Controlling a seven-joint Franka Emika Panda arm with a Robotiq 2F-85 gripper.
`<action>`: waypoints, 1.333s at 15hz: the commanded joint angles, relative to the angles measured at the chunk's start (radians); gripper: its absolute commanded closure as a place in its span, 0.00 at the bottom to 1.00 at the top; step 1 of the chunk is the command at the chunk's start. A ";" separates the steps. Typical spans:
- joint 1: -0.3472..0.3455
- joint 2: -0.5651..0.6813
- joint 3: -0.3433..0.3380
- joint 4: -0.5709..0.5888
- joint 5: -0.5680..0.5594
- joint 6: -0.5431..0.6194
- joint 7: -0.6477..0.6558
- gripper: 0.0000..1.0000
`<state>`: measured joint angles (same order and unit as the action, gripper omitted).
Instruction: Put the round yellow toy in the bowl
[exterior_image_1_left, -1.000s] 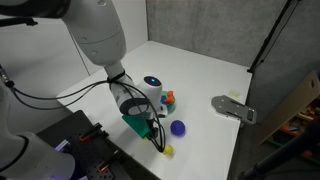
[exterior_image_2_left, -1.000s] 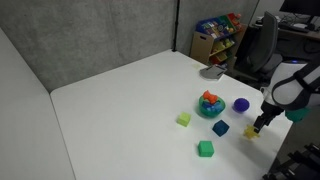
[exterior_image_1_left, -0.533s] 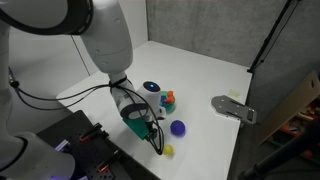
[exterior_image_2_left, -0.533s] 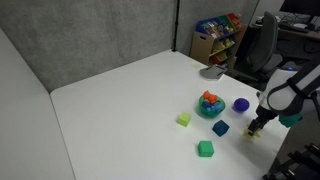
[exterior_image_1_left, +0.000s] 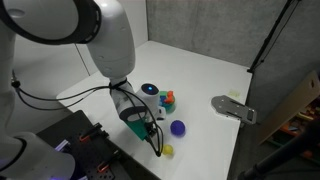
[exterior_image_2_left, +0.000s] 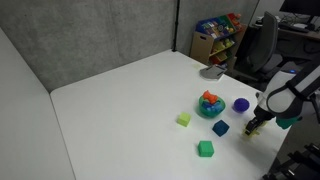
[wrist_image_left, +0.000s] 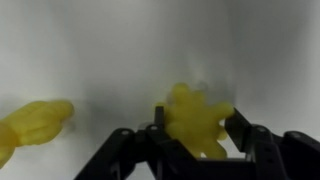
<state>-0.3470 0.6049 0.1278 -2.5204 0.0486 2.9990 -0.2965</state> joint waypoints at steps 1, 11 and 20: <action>-0.056 -0.056 0.054 -0.011 0.008 -0.048 0.010 0.66; -0.057 -0.407 0.198 -0.011 0.328 -0.343 -0.077 0.78; 0.223 -0.398 -0.016 0.165 0.276 -0.358 0.110 0.78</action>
<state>-0.1747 0.1604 0.1682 -2.4295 0.3741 2.6535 -0.2545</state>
